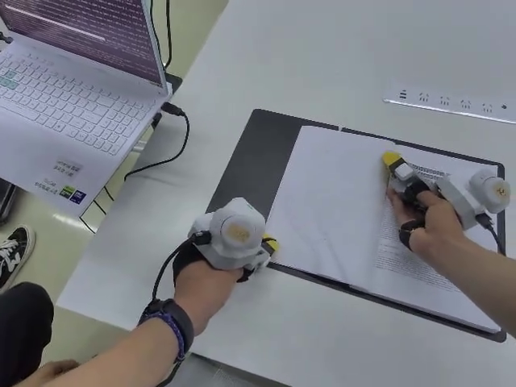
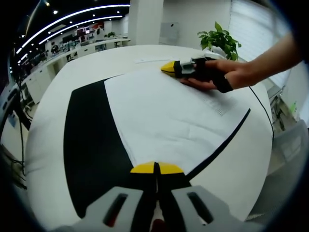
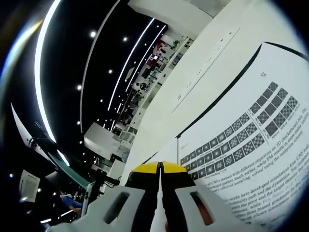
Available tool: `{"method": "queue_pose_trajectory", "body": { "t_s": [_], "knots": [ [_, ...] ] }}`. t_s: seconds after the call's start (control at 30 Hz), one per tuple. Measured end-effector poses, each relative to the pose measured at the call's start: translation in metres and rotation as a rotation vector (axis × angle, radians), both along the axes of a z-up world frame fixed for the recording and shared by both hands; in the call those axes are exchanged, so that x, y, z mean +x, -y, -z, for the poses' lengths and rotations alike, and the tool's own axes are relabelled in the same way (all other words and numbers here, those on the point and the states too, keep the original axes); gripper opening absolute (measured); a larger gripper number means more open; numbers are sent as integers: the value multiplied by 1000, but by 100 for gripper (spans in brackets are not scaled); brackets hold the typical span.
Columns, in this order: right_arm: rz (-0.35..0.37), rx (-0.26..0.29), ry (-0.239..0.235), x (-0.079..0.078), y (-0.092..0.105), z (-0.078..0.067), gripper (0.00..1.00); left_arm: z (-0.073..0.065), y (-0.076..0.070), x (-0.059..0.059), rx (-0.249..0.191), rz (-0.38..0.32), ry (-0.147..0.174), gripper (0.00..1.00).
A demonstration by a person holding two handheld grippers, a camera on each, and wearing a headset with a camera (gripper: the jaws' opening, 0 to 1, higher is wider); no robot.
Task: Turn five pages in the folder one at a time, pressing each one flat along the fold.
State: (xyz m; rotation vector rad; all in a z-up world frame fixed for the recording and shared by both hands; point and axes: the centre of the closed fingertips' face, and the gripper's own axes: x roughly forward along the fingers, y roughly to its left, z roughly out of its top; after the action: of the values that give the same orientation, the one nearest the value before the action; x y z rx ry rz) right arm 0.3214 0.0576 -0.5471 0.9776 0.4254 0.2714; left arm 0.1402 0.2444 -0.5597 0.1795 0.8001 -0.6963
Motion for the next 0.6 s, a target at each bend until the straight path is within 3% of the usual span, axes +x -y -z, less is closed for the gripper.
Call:
{"method": "queue_pose_trajectory", "body": {
  "t_s": [0.5,0.6],
  "knots": [
    [-92,-9,24,-50,-14,1,0,-1,-1,0,-3,-14,9,0],
    [-102,-8,29,-74,-27,-15,0,0,-1,0,-4,-12,8,0]
  ]
}}
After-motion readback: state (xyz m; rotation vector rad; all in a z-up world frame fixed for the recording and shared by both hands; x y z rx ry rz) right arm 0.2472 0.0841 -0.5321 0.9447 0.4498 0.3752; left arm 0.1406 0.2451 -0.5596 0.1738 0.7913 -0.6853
